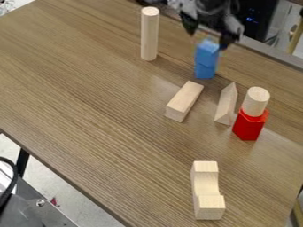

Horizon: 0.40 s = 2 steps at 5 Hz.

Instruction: Take the blue cube off of the cylinder and put it on top of the other blue cube

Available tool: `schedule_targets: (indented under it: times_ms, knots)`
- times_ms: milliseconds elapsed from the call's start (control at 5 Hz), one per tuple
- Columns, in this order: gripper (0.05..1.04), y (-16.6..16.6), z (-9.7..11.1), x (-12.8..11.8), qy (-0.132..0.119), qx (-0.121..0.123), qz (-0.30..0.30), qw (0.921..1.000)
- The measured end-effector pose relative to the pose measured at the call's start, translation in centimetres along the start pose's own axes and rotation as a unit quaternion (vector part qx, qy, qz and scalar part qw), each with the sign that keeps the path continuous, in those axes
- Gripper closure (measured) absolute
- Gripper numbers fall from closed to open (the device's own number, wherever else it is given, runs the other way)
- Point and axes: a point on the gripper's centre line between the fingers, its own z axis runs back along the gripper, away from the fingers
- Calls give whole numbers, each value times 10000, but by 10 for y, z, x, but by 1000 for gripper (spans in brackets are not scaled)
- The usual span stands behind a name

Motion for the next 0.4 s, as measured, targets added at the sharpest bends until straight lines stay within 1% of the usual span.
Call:
schedule_targets:
  times_ms: [200, 400]
  knots:
    - [83, 1, 38, -3, -339, -180, -50, 9993]
    - [83, 2, 64, -21, -354, -393, -248, 9983]
